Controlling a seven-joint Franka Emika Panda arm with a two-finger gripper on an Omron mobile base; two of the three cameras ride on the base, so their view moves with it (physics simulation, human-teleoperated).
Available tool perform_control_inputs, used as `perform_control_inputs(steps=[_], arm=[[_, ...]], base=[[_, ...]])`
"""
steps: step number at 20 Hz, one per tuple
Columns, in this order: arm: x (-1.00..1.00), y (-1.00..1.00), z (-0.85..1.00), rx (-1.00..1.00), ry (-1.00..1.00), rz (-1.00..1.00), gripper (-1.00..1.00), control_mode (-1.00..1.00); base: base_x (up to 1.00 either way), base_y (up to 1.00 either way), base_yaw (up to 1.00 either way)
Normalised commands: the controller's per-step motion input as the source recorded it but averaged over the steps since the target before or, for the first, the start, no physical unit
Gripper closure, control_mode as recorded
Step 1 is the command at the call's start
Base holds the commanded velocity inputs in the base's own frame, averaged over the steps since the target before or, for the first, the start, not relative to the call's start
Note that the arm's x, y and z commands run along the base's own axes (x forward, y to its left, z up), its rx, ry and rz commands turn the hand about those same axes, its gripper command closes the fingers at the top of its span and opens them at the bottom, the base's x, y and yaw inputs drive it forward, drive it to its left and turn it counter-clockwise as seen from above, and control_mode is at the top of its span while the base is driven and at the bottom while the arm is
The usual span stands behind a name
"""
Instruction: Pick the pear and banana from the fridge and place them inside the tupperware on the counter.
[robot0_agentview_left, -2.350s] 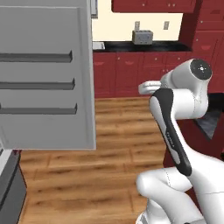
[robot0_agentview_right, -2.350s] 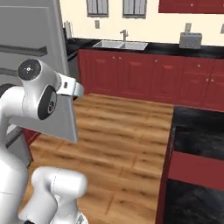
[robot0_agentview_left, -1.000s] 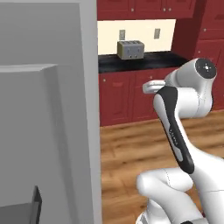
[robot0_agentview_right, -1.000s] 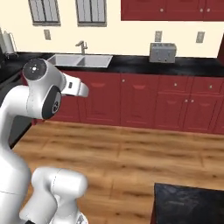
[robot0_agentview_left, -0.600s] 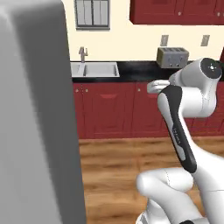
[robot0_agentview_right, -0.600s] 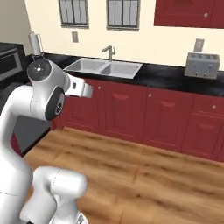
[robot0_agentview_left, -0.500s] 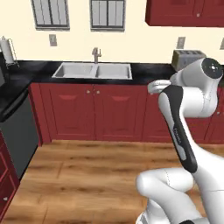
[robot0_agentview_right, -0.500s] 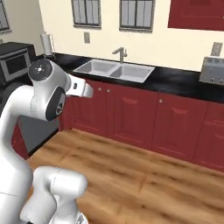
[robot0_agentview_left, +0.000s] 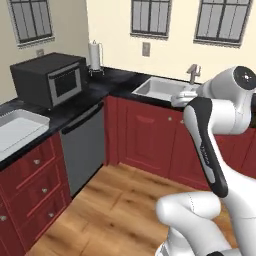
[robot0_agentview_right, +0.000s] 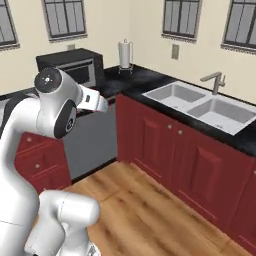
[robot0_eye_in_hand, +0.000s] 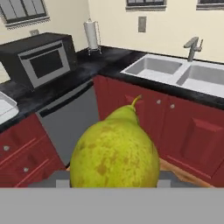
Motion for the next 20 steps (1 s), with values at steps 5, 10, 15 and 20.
perform_control_inputs(steps=[5, 10, 15, 20], arm=[[0.0, 0.0, 0.0, 0.0, 0.0, 0.0, 1.0, 1.0], [0.0, 0.0, 0.0, 0.0, 0.0, 0.0, 1.0, 1.0], [0.0, 0.0, 0.0, 0.0, 0.0, 0.0, 1.0, 1.0], [0.0, 0.0, 0.0, 0.0, 0.0, 0.0, 1.0, 1.0]], base=[[1.0, 0.0, 0.65], [1.0, 0.01, 0.65], [1.0, 0.15, 0.62], [0.63, 0.48, 0.56]])
